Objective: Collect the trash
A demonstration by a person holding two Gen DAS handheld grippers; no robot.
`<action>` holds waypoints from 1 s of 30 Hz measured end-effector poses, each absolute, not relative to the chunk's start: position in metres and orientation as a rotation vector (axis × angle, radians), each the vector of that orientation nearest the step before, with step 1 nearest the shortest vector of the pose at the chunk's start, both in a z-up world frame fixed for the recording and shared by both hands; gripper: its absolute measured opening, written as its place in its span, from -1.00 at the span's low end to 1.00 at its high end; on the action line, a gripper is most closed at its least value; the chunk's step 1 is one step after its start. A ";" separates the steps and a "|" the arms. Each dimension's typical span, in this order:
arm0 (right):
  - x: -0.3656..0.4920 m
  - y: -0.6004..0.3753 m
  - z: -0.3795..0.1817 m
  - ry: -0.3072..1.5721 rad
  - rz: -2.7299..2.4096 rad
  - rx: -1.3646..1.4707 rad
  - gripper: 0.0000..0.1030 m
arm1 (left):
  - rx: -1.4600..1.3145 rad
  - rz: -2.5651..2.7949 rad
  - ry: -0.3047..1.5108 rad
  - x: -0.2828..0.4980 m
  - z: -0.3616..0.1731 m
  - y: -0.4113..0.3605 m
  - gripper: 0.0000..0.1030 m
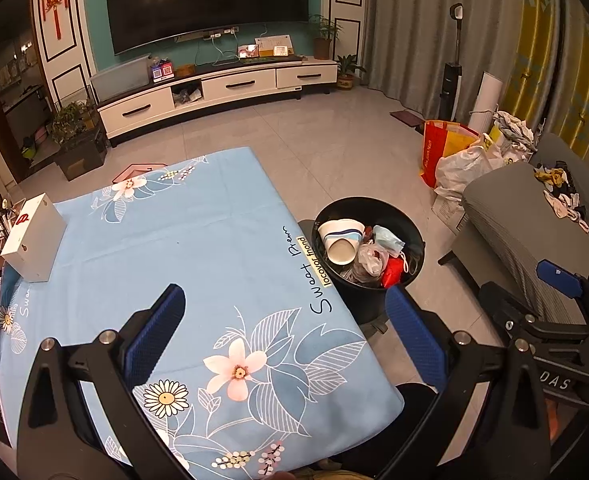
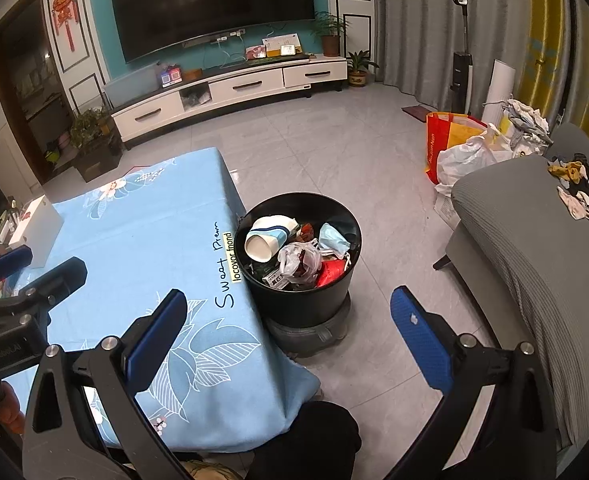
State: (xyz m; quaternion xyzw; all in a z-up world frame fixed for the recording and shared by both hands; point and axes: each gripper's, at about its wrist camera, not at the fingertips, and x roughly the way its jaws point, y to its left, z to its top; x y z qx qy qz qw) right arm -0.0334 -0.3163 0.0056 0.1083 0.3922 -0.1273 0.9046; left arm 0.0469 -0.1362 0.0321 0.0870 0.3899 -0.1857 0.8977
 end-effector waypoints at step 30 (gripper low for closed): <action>-0.032 -0.315 0.005 0.812 -0.261 0.224 0.93 | 0.185 -0.381 0.803 0.045 0.030 -0.141 0.94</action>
